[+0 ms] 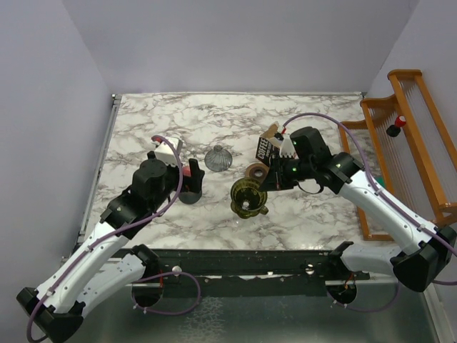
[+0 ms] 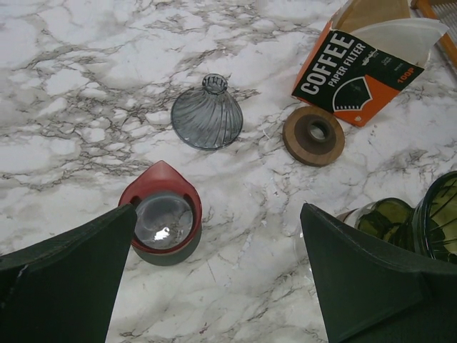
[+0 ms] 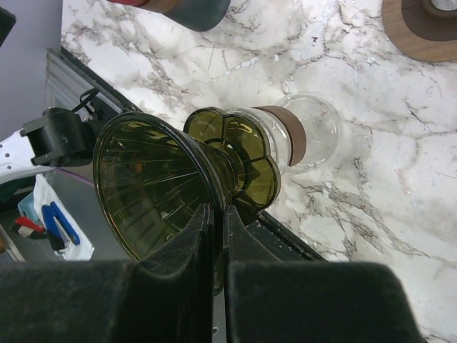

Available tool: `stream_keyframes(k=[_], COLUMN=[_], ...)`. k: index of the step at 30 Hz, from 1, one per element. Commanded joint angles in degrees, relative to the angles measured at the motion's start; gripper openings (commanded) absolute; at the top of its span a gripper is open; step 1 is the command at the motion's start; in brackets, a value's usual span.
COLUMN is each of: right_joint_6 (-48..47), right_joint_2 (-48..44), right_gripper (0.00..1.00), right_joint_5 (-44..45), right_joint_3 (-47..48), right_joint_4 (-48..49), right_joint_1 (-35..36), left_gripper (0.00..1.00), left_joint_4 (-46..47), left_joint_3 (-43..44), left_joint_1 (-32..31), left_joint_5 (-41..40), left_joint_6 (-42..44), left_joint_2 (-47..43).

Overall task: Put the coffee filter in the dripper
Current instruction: Place the coffee dripper in the dripper holder.

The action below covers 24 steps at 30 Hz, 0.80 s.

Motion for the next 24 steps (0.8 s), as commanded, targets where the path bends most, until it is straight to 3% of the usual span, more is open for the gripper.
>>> stream_keyframes(k=[1,17,24], right_joint_6=[0.47,1.42,1.33], right_joint_2=[0.42,1.21,1.6], right_gripper=[0.01,0.01,0.15], right_joint_5=[2.74,5.59,5.29], right_joint_3=[0.91,-0.2,-0.23], right_joint_4=[0.16,0.76,1.09], right_joint_1=[0.73,1.22,1.42], left_gripper=[0.99,0.99,0.99], left_joint_4=[1.33,1.29,1.24], left_joint_3=[-0.91,-1.08,-1.14], left_joint_1=[0.29,0.29,0.28], left_joint_5=[-1.85,-1.99,-2.16], left_joint_6=[0.48,0.33,0.48], left_joint_2=[-1.23,-1.67,-1.65])
